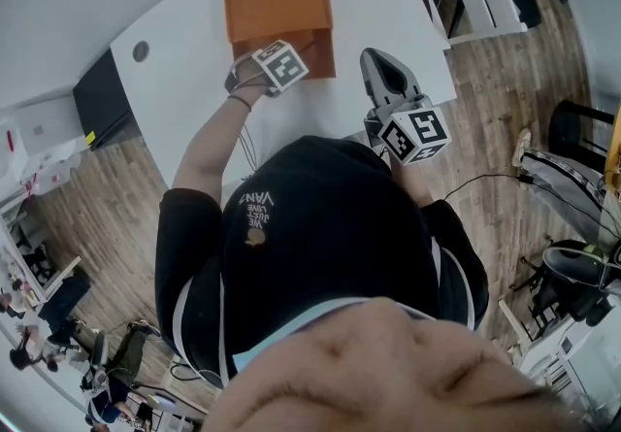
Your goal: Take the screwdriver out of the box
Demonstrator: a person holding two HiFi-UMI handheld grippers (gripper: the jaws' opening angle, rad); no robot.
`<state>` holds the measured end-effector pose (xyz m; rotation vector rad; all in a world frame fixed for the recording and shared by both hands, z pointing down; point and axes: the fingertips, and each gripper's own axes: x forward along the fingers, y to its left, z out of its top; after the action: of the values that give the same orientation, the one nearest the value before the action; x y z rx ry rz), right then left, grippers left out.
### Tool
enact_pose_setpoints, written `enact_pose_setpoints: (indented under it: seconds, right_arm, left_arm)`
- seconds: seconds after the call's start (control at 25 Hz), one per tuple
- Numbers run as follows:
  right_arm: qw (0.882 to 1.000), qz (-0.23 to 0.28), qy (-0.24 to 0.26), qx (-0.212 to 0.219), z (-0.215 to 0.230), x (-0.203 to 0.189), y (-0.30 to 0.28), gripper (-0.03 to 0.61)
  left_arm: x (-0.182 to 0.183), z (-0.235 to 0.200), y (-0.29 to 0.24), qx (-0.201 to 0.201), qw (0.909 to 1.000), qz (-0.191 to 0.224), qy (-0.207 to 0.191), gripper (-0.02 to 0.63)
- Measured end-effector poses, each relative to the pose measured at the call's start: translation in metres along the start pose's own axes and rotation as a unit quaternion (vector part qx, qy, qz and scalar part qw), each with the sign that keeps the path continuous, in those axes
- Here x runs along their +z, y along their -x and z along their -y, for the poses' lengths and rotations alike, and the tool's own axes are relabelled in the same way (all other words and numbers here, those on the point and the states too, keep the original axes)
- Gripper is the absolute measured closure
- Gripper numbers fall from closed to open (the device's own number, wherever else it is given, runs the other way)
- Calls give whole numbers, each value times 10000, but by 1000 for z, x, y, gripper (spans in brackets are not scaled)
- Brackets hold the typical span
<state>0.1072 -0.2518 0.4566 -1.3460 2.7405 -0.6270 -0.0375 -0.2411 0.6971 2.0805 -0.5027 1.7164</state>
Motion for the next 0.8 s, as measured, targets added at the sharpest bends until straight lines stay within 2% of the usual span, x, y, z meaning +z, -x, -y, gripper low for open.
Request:
enact_pose_setpoints:
  seconds: [0.44,0.8]
  right_arm:
    - [10000,18,10,7,-4,0,2,566]
    - [10000,41,43,34,-10,1,9,566]
  left_arm:
    - [-2,0,4,67,9999,143,53,520]
    - [0,-1,15,211,9987,423,208,522]
